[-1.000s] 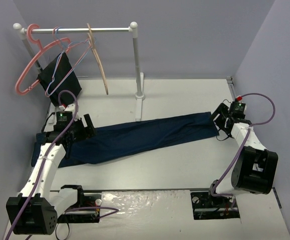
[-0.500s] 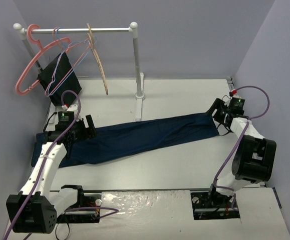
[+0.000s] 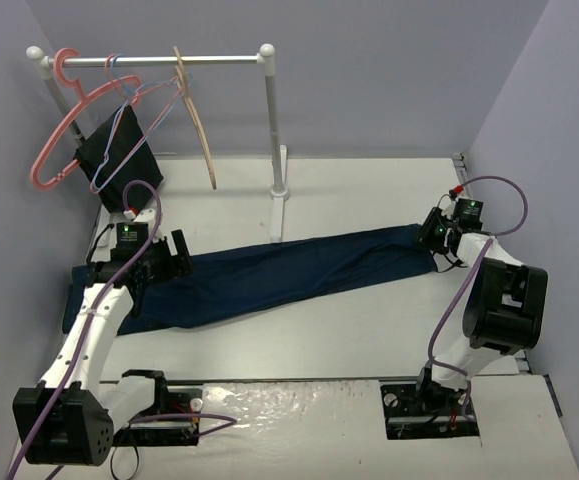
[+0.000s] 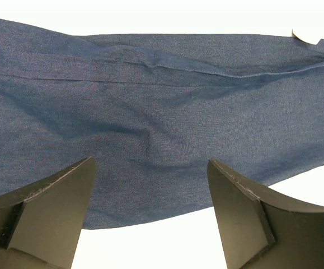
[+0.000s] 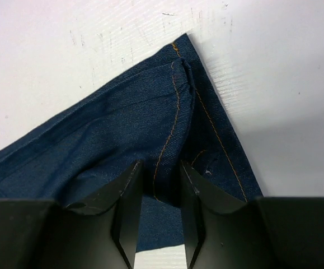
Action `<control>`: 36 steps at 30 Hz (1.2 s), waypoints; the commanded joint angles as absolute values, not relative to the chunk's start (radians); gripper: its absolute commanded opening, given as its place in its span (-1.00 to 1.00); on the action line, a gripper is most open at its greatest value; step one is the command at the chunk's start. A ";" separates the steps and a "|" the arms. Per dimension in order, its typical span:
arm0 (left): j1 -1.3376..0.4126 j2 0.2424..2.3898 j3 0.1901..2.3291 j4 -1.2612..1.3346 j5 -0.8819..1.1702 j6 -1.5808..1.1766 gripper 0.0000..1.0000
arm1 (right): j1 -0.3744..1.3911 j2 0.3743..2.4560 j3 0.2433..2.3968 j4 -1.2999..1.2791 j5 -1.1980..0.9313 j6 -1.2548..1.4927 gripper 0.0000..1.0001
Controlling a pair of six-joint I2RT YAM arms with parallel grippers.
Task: Place the trousers on the hanger
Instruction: Fold the trousers at the center of the board.
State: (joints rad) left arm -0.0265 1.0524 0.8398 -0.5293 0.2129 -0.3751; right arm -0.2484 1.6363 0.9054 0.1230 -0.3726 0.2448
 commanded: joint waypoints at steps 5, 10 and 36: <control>-0.028 1.047 0.881 -0.487 0.236 -0.367 0.55 | -0.231 1.579 1.167 -0.164 -0.220 0.332 -1.00; -0.028 1.059 0.884 -0.492 0.231 -0.365 0.55 | -0.236 1.602 1.293 -0.361 -0.116 0.380 -1.00; -0.028 1.063 0.884 -0.507 0.205 -0.359 0.55 | -0.227 1.777 1.293 -0.268 0.049 0.283 -1.00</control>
